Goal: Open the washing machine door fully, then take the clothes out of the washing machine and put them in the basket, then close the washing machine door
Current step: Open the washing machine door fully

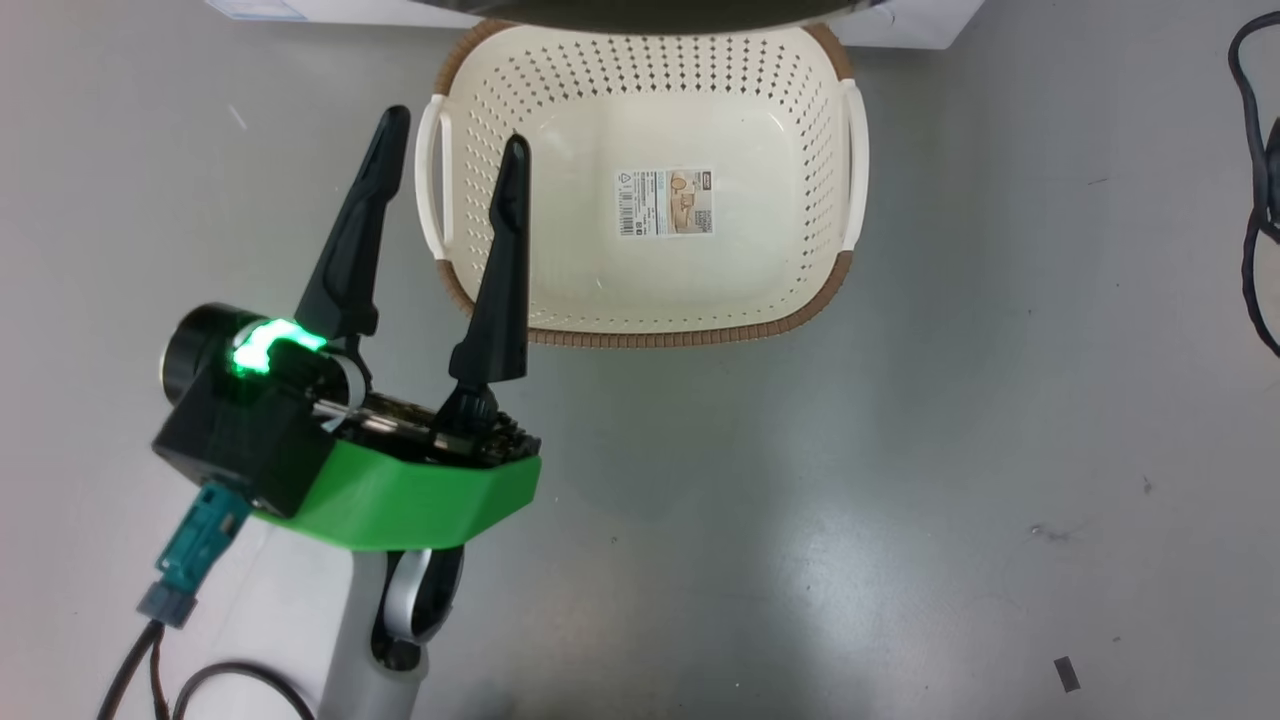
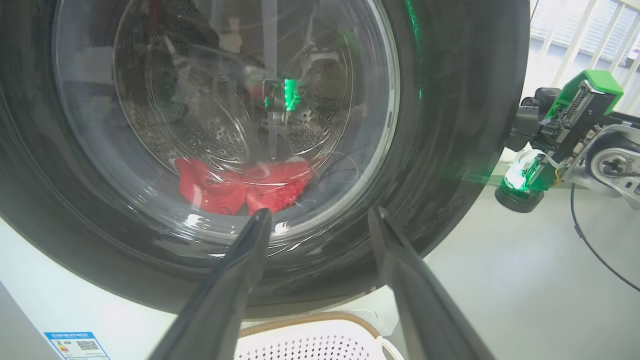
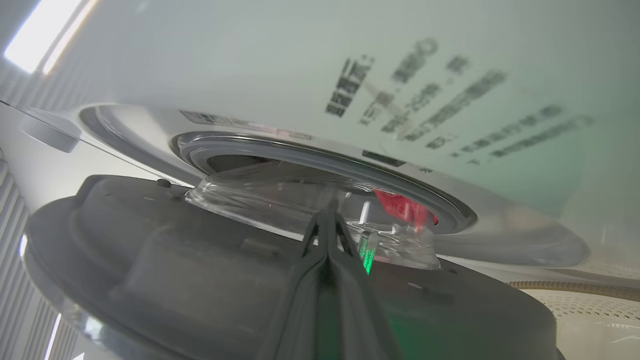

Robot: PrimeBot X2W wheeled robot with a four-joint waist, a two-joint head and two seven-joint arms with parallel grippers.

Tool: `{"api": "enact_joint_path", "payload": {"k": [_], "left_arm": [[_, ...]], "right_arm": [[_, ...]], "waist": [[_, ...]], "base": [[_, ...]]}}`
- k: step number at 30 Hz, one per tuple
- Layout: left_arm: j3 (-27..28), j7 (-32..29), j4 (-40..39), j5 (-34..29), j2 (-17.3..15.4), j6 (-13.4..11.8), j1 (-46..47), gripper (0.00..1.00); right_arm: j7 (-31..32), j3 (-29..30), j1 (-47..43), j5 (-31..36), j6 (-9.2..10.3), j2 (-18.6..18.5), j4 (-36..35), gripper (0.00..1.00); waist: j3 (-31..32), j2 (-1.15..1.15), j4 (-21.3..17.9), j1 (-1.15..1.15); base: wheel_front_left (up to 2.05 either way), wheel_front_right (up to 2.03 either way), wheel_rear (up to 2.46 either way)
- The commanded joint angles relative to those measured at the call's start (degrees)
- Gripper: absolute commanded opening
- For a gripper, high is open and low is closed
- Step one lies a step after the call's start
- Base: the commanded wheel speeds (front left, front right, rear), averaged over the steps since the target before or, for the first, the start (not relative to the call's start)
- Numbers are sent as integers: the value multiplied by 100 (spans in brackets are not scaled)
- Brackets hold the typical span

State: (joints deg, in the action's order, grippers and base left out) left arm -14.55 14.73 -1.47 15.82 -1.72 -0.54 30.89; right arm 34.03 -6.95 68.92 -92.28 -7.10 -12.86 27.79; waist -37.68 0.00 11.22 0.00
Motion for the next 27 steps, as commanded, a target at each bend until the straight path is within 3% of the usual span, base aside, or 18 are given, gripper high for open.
{"api": "enact_joint_path", "payload": {"k": [1, 27], "left_arm": [[185, 27, -130, 32, -116, 11, 17, 100], [286, 27, -5, -72, -116, 51, -73, 100]], "right_arm": [[128, -180, -160, -74, -39, 249, -241, 0], [493, -283, -765, -318, -39, 322, -620, 0]], "waist": [[7, 0, -5, 0], [372, 0, -154, 0]], "base": [[0, 0, 0], [0, 0, 0]]}}
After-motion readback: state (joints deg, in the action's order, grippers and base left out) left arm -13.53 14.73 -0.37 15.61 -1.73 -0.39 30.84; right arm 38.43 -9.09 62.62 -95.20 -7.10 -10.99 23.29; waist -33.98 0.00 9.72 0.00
